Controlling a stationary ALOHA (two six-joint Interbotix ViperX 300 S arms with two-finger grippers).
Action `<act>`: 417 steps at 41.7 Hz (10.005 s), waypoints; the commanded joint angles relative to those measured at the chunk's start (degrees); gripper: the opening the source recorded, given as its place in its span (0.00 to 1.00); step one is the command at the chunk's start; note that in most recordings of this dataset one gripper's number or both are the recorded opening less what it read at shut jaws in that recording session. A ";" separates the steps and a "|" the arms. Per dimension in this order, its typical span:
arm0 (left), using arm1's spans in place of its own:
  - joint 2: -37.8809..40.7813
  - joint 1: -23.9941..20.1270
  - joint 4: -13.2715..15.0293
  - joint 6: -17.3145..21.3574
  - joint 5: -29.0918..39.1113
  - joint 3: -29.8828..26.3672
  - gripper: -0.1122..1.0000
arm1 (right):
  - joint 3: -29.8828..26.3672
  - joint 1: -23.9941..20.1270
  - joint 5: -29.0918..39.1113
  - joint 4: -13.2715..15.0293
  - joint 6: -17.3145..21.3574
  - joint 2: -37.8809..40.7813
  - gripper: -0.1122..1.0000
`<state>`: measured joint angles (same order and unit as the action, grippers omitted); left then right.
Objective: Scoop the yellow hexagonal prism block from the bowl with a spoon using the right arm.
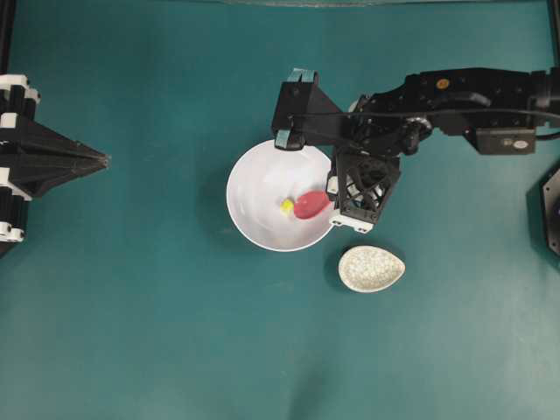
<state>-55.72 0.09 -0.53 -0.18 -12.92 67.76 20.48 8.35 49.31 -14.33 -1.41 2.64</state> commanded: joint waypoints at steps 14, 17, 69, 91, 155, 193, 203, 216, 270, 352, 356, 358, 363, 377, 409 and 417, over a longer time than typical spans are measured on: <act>0.26 0.00 -0.09 -0.18 -0.88 -1.32 0.10 | -1.41 -0.53 -4.75 0.09 0.00 0.97 0.31; 0.18 0.09 -0.09 -0.18 -0.88 -1.23 0.10 | -1.41 -0.79 -6.06 0.09 0.00 1.05 0.31; -0.09 0.00 -0.09 -0.35 -0.79 -1.32 0.10 | -2.55 -1.32 -19.25 0.00 0.09 -1.67 0.31; 0.00 0.09 -0.09 -0.35 -0.35 -1.32 0.10 | -1.32 -1.23 -16.61 0.09 0.09 -10.20 0.31; 0.44 0.00 -0.09 -0.35 -0.18 -1.23 0.10 | 16.00 -0.70 -13.10 2.20 4.13 -27.51 0.31; 0.26 0.00 -0.18 -0.26 -0.18 -1.23 0.10 | 5.98 -0.70 -9.58 5.01 3.96 -7.21 0.31; 0.18 0.00 -0.18 -0.26 -0.18 -1.23 0.10 | 5.63 -0.70 -10.11 4.92 3.96 -5.71 0.31; 0.09 0.09 -0.18 -0.26 -0.18 -1.32 0.10 | 5.63 -0.70 -13.10 5.01 3.96 -3.25 0.31; 0.00 0.00 -0.09 -0.26 -0.18 -1.32 0.10 | 5.45 -1.14 -25.49 1.76 4.13 0.26 0.31; 0.35 0.09 -0.09 -0.26 -0.18 -1.32 0.10 | 1.41 -0.09 8.09 1.58 13.45 -12.57 0.31; 0.35 0.00 -0.09 -0.26 -0.18 -1.32 0.10 | -0.35 0.09 11.78 1.58 13.80 -11.43 0.31; 0.35 0.00 -0.18 -0.26 -0.26 -1.32 0.10 | -1.14 0.18 13.54 1.58 13.97 -10.72 0.31; 0.35 0.00 -0.09 -0.26 -0.18 -1.32 0.10 | -4.13 0.35 18.46 1.58 14.41 -8.44 0.31; 0.35 0.00 -0.09 -0.18 -0.18 -1.32 0.10 | -12.83 0.79 25.14 2.20 14.59 -2.46 0.31; 0.35 0.09 -0.09 -0.09 -0.18 -1.32 0.10 | -16.35 1.76 25.75 2.64 13.80 4.75 0.31; 0.09 0.00 -0.09 -0.09 -0.18 -1.23 0.10 | -16.44 1.76 23.20 2.64 13.62 5.89 0.31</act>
<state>-55.90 0.09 -0.53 -0.35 -12.83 67.76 5.45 10.02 73.39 -11.69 12.30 9.32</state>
